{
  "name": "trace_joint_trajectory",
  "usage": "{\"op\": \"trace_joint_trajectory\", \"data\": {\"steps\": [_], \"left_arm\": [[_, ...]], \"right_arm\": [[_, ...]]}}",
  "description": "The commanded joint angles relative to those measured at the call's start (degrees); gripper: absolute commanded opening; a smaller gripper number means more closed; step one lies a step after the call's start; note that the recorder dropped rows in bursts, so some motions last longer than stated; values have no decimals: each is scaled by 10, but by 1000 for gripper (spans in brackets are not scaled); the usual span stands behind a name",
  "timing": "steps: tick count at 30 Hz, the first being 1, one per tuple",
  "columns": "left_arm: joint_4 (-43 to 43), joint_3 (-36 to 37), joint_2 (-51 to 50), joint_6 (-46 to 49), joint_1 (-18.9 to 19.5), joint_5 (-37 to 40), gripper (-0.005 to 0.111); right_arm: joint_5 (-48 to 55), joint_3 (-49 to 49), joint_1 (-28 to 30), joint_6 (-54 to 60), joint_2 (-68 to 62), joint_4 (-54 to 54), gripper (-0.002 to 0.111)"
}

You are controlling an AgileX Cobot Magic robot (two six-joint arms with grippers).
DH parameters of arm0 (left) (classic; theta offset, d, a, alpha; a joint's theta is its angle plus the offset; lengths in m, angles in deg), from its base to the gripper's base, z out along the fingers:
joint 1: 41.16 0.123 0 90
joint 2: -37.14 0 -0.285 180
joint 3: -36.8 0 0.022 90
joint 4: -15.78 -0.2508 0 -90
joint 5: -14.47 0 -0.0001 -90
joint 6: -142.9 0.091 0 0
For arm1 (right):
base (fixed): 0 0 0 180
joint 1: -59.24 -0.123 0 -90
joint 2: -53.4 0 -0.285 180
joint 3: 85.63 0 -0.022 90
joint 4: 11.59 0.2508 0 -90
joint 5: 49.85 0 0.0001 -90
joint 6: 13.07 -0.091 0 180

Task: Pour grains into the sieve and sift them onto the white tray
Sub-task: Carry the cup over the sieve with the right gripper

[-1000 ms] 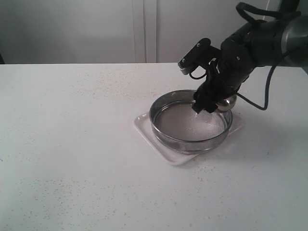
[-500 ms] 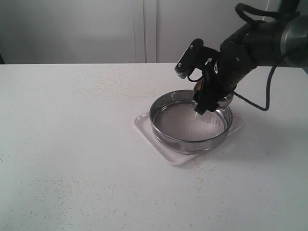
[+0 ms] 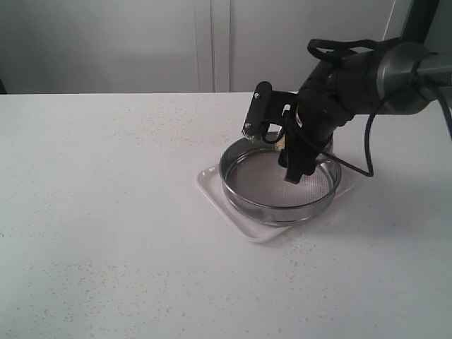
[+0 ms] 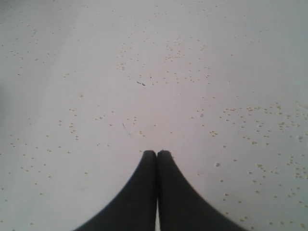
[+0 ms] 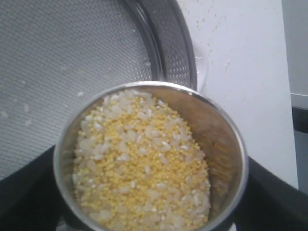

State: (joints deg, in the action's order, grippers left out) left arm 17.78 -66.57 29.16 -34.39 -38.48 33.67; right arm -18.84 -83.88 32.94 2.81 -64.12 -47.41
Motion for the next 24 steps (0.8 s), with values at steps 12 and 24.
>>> {"op": "trace_joint_trajectory", "data": {"steps": [12, 24], "left_arm": [[1, 6, 2, 1, 0, 8, 0], [1, 6, 2, 1, 0, 8, 0]], "right_arm": [[8, -7, 1, 29, 0, -93, 0], [-18, -7, 1, 84, 0, -104, 0]]}}
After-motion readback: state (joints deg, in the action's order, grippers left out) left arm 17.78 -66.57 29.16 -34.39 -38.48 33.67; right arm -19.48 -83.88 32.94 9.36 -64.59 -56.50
